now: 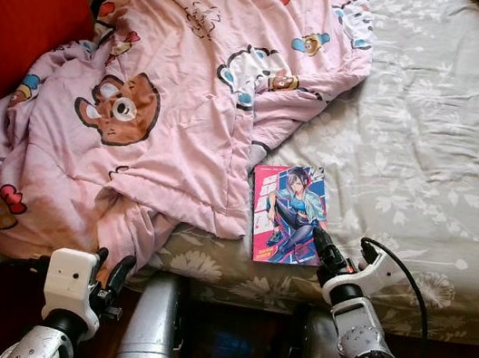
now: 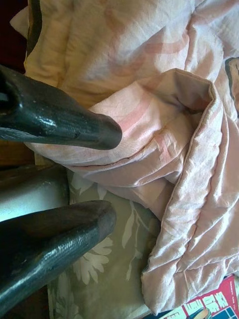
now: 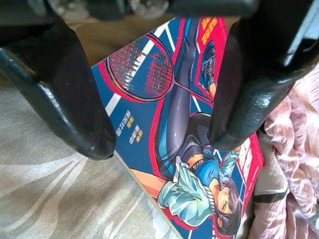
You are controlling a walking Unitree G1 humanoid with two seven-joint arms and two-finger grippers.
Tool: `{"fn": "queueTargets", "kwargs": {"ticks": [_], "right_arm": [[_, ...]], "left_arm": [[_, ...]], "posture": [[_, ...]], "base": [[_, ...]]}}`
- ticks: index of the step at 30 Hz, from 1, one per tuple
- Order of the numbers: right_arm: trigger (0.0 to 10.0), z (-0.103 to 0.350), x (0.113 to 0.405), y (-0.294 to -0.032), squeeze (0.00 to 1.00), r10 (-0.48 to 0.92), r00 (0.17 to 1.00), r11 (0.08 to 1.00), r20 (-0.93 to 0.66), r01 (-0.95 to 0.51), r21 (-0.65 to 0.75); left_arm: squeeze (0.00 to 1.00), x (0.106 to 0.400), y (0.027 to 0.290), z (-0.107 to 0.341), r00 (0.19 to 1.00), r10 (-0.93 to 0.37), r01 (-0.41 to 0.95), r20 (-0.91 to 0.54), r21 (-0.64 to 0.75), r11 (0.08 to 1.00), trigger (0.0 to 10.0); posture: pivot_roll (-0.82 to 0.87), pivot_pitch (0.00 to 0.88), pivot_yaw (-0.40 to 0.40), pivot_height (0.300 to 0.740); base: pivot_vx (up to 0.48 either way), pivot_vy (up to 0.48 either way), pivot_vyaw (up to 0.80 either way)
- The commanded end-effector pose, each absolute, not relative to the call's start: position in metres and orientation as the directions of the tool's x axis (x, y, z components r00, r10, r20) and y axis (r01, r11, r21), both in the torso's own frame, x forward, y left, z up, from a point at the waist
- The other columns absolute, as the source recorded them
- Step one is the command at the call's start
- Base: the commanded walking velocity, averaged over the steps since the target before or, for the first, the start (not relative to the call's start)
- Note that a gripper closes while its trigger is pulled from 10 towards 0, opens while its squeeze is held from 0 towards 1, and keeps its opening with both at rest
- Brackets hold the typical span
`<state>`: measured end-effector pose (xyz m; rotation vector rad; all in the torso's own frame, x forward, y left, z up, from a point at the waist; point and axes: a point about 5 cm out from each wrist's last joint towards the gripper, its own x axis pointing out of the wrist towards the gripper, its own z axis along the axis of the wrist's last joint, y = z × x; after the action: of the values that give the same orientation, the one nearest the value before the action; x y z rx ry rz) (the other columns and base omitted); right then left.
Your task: Clean up the room
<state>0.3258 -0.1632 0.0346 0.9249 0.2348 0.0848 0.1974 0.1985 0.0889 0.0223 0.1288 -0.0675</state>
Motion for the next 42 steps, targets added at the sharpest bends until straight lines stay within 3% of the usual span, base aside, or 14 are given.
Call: {"fn": "queueTargets", "kwargs": {"ticks": [1, 14, 20, 42], "right_arm": [[10.0, 0.02, 0.315, -0.156, 0.0, 0.204, 0.956, 0.579, -0.212, 0.057, 0.813], [10.0, 0.014, 0.308, -0.142, 0.0, 0.263, 0.944, 0.571, -0.201, 0.016, 0.821], [10.0, 0.024, 0.313, -0.144, 0.0, 0.252, 0.961, 0.553, -0.117, -0.044, 0.832], [10.0, 0.023, 0.309, -0.16, 0.0, 0.173, 0.982, 0.52, -0.072, -0.029, 0.854]], "left_arm": [[0.0, 0.189, 0.203, 0.083, 0.983, -0.057, 0.065, -0.176, 0.037, 0.997, 10.0], [0.0, 0.191, 0.199, 0.081, 0.982, -0.072, 0.08, -0.176, 0.039, 0.996, 10.0], [0.0, 0.191, 0.199, 0.081, 0.982, -0.072, 0.08, -0.177, 0.039, 0.996, 10.0], [0.0, 0.191, 0.199, 0.081, 0.981, -0.077, 0.086, -0.178, 0.042, 0.995, 10.0]], "posture": [[0.24, 0.326, 0.072, 0.596], [0.23, 0.329, 0.07, 0.596], [0.23, 0.33, 0.07, 0.596], [0.23, 0.325, 0.076, 0.596]], "base": [[0.0, 0.0, 0.0], [0.0, 0.0, 0.0], [0.0, 0.0, 0.0], [0.0, 0.0, 0.0]]}}
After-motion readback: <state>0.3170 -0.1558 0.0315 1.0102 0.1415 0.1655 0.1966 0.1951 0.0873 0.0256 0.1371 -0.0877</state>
